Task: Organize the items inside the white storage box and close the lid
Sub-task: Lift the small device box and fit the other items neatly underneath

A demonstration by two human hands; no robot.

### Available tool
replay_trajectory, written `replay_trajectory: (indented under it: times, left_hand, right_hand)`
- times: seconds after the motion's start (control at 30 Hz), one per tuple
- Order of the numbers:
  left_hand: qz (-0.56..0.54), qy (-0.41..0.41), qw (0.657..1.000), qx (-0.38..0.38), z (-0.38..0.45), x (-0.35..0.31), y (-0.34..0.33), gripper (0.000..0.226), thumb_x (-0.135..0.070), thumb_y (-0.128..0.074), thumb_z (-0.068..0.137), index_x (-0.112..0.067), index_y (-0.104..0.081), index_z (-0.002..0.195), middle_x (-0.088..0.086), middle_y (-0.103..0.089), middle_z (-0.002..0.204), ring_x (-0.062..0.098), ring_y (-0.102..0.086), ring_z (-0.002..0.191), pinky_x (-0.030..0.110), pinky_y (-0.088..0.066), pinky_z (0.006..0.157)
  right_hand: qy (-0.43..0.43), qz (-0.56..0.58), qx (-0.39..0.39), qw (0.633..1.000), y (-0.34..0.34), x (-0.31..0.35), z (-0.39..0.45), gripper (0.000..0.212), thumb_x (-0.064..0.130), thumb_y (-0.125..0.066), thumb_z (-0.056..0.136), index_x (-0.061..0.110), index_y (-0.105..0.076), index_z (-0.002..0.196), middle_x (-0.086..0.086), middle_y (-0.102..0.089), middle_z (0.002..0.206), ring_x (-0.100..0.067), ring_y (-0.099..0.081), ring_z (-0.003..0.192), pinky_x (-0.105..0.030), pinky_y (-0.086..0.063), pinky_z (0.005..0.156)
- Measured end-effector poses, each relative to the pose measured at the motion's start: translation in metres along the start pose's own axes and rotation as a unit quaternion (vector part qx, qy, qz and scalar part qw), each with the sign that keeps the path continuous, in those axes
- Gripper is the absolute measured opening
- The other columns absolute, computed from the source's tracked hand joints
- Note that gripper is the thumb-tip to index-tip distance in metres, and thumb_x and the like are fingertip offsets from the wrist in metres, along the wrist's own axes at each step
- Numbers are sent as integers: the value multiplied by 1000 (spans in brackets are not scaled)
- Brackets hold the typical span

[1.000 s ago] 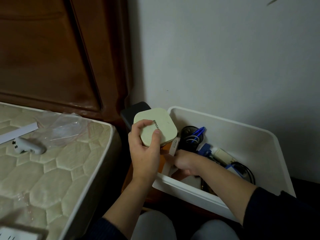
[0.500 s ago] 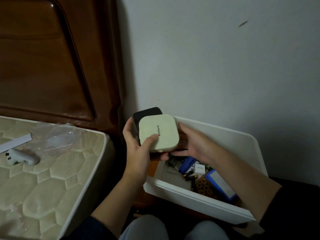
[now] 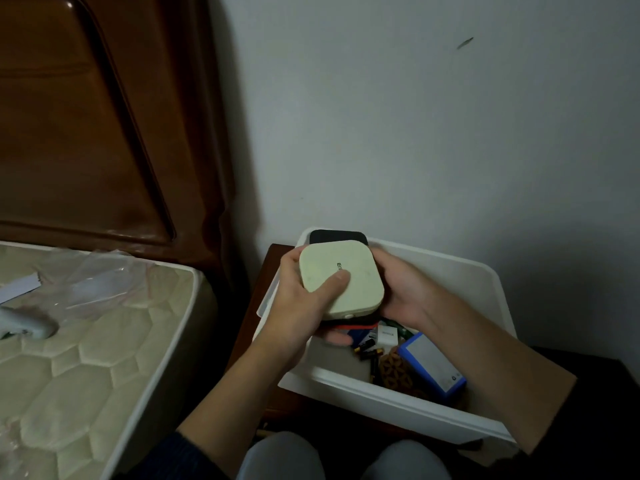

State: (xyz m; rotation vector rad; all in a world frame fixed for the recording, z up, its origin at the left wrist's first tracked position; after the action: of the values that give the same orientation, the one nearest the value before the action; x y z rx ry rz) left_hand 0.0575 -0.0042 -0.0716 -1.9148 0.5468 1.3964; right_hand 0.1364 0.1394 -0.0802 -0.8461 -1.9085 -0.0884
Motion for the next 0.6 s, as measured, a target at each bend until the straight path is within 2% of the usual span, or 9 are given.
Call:
replay_trajectory:
  times: [0.13,0.2,0.23,0.3,0.33,0.43,0.5,0.57,0.6]
  left_hand:
    - [2,-24,999,-35,11,11,7,57,-22,-82,92,-39,-47,134,2,-63,132,31,-73,112,46,-62,54]
    - [11,-38,997,-67,17,14,15,60,-22,-81,92,-39,-44,136,1,-61,132,29,-74,108,46,-63,55]
    - [11,-41,996,-81,21,16,18,61,-22,-81,93,-39,-42,137,2,-60,132,29,-74,107,45,-62,54]
    - [7,-51,994,-101,27,18,25,62,-21,-80,93,-38,-40,138,2,-59,131,27,-74,104,45,-62,53]
    - [10,-59,993,-106,30,19,27,62,-21,-80,94,-38,-40,138,1,-59,130,24,-75,101,46,-62,52]
    - [32,-83,991,-95,36,19,27,61,-23,-80,93,-41,-40,136,-2,-59,129,16,-75,101,47,-63,52]
    - [27,-80,992,-90,39,21,27,62,-26,-81,91,-43,-42,136,-3,-60,130,16,-75,103,47,-63,53]
    - [1,-69,993,-99,40,24,29,63,-25,-81,92,-43,-42,137,-3,-61,130,16,-76,103,46,-63,54]
    - [-12,-68,992,-102,40,24,30,63,-25,-81,93,-43,-42,138,-3,-62,130,17,-76,104,45,-62,54]
  right_hand:
    - [31,-56,-44,997,22,-4,8,43,51,-48,106,21,-74,123,-8,-78,117,-29,-76,107,-49,-63,82]
    - [66,-185,-105,975,37,-6,9,29,37,-47,109,22,-71,115,-7,-79,108,-27,-79,91,-50,-66,77]
    - [77,-280,-130,948,45,-9,10,20,29,-51,108,24,-70,111,-3,-78,103,-23,-79,84,-43,-66,77]
    - [88,-475,-119,867,56,-24,14,15,19,-62,101,29,-71,107,8,-76,96,-11,-75,81,-23,-62,71]
    - [90,-559,-83,820,59,-35,17,17,20,-66,97,31,-72,108,11,-75,97,-6,-72,86,-19,-59,73]
    - [143,-740,45,655,55,-67,23,28,28,-70,93,32,-71,121,11,-67,117,-8,-64,108,-30,-55,90]
    - [199,-804,84,554,48,-81,30,37,29,-67,92,30,-64,129,7,-59,126,-17,-59,113,-39,-52,89]
    - [231,-843,74,481,43,-87,38,47,28,-67,91,28,-55,137,2,-52,136,-23,-56,114,-42,-49,87]
    - [234,-851,59,467,41,-88,42,52,25,-68,90,26,-52,139,0,-49,140,-25,-54,115,-43,-48,86]
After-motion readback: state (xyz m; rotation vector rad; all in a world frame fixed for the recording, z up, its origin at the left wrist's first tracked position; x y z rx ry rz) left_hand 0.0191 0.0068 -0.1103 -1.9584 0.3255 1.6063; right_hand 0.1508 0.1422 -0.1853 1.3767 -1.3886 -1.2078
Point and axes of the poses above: each hand's wrist, its own z-axis towards the middle knuckle, its own y-axis out of the back of the hand, x = y × z, the point moved 5 cm from there along z, towards the middle knuckle
